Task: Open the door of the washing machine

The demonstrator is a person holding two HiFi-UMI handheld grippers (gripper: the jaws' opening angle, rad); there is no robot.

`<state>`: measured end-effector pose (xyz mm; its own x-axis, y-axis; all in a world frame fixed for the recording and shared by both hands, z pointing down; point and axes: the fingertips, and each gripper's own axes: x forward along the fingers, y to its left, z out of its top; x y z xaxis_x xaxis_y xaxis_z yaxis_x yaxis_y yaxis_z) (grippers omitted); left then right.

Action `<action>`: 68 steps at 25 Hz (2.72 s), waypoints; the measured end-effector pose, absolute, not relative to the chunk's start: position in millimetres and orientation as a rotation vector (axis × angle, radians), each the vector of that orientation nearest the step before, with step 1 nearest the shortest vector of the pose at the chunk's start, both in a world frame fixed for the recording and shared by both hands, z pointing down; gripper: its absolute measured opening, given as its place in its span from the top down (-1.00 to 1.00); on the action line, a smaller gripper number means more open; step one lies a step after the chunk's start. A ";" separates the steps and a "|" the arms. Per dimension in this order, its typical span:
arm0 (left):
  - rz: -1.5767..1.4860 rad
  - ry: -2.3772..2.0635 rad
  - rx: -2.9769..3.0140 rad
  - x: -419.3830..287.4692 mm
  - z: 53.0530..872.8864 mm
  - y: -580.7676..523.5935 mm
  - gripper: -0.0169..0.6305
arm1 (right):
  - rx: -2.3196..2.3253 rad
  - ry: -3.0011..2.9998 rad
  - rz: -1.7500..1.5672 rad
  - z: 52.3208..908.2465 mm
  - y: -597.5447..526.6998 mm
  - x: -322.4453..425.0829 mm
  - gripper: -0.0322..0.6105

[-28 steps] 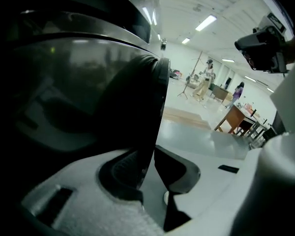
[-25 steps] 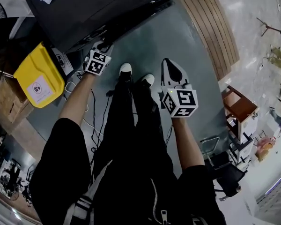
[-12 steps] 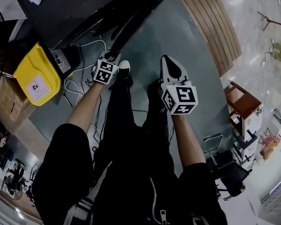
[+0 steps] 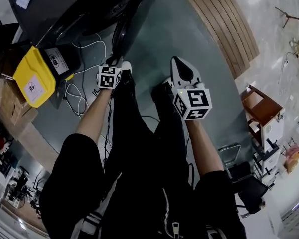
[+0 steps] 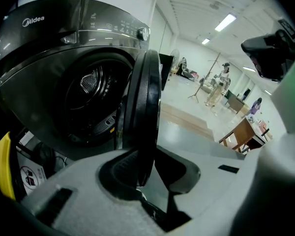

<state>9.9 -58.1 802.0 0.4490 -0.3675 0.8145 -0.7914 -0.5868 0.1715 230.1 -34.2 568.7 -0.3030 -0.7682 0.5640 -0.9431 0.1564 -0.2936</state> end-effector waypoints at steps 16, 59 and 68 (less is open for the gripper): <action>0.872 -0.904 2.117 160.1 801.9 13.5 0.44 | 1.774 -2.145 0.905 578.0 17.2 345.1 0.89; 0.725 -0.893 2.492 311.1 635.0 -73.2 0.93 | 1.719 -2.268 0.828 505.9 -20.3 415.5 0.89; 0.639 -1.184 2.434 151.8 528.9 -112.7 0.93 | 1.475 -2.476 0.641 426.7 -98.5 263.5 0.89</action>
